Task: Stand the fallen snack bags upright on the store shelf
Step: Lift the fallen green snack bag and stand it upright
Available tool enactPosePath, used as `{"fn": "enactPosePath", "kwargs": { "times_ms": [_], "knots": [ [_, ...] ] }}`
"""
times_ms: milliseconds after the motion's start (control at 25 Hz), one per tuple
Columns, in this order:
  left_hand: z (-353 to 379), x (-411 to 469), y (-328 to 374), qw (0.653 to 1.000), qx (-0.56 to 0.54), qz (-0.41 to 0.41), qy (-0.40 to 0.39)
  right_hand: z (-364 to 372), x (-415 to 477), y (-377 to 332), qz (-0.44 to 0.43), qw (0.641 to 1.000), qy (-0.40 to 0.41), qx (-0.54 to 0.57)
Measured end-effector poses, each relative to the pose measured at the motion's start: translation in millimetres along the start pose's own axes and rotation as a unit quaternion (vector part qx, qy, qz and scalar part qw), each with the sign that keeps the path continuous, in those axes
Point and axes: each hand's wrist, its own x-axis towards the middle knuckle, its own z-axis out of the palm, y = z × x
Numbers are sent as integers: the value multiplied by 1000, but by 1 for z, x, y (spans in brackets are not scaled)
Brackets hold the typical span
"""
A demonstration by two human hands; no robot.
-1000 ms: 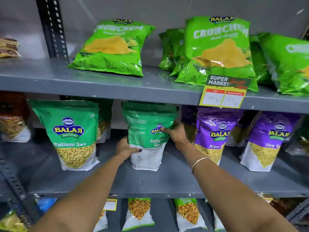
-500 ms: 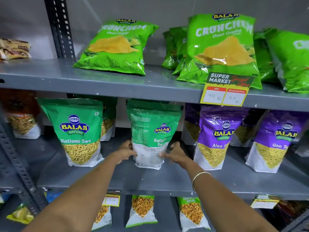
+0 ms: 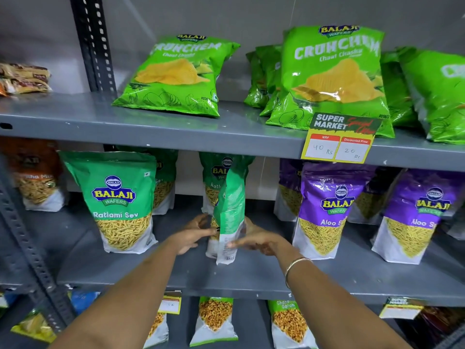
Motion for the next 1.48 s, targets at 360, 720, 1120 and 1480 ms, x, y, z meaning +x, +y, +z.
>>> {"fn": "enactPosePath", "kwargs": {
  "times_ms": [360, 720, 1120, 1480],
  "knots": [
    [11, -5, 13, 994, 83, 46, 49, 5, 4, -1, -47, 988, 120, 82],
    [11, 1, 13, 991, 80, 46, 98, -22, 0, 3, -48, 965, 161, 202],
    [24, 13, 5, 970, 137, 26, 200, -25, 37, 48, -27, 978, 132, 157],
    [19, -7, 11, 976, 166, -33, 138, -39, -4, 20, 101, 995, -3, 13]
  ]
}}
